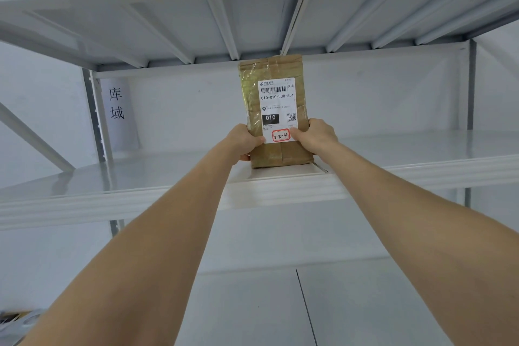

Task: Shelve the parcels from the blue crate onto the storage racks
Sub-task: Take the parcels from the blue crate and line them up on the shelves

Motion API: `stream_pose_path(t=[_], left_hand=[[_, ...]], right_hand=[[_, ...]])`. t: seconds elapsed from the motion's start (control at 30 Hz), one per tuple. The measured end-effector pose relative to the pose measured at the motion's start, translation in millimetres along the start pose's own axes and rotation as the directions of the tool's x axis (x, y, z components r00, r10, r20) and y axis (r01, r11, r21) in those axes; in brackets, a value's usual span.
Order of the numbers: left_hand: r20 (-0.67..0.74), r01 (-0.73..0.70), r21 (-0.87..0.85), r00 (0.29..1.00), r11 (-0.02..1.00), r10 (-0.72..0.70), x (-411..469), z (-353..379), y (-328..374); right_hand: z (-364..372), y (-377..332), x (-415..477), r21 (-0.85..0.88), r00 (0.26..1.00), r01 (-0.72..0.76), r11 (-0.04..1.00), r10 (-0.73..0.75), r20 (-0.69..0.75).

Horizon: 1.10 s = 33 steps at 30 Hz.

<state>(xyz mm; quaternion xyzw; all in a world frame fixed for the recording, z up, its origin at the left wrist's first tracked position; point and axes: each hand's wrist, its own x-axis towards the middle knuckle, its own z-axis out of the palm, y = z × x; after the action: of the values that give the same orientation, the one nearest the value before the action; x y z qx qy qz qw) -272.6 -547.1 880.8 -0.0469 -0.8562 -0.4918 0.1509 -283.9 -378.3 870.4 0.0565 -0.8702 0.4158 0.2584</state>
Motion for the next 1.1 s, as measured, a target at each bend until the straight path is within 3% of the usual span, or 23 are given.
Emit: stream_pose_path(t=[0.17,0.4,1.1], left_hand=[[-0.037,0.018,0.042,0.999,0.999,-0.016,-5,-3,0],[-0.190,-0.008,0.048,0.982,0.999,0.017,-12,-2,3],[-0.053,0.047,0.092,0.998,0.995,-0.042,-31,-5,12]], right_hand=[[4,2,-1,0.025,1.000,-0.018,1.000,0.017,0.020],[-3,1,-7,-0.026,0.998,-0.022,0.999,0.020,-0.066],[0,-3,-14,-0.008,0.999,-0.032,0.999,0.032,0.009]])
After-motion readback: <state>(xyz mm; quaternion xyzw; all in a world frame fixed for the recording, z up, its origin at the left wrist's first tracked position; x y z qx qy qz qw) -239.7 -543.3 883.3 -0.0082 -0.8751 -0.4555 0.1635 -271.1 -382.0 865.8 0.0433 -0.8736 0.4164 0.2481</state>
